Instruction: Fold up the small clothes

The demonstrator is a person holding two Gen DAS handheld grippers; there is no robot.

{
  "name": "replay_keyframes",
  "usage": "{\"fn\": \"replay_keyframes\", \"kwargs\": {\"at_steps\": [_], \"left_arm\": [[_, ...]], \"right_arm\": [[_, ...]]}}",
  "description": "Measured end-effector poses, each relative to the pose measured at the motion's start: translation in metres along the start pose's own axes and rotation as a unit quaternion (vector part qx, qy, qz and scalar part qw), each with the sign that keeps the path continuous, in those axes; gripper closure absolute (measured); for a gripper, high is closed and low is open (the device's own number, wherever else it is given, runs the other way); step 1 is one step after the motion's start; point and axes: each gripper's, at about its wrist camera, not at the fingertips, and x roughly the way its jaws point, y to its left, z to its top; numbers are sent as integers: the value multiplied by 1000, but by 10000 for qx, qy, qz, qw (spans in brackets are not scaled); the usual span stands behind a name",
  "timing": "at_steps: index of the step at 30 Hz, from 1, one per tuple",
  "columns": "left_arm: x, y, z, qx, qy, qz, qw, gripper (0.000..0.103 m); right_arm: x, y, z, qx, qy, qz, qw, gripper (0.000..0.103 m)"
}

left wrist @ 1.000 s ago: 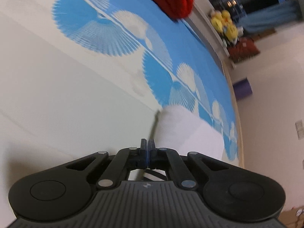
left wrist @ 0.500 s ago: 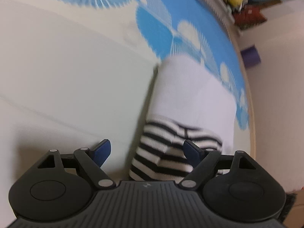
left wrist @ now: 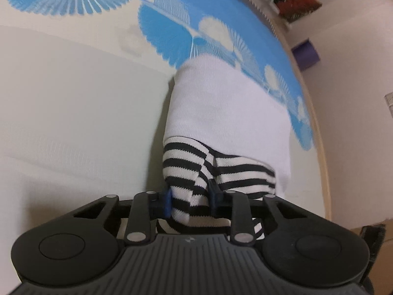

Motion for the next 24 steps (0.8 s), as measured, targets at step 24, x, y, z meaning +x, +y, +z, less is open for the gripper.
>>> {"fn": "replay_keyframes", "kwargs": {"at_steps": [24], "left_arm": [[-160, 31, -2, 688, -234, 1097, 9913, 49]], "right_arm": [[-35, 45, -2, -474, -626, 1431, 9866, 102]]}}
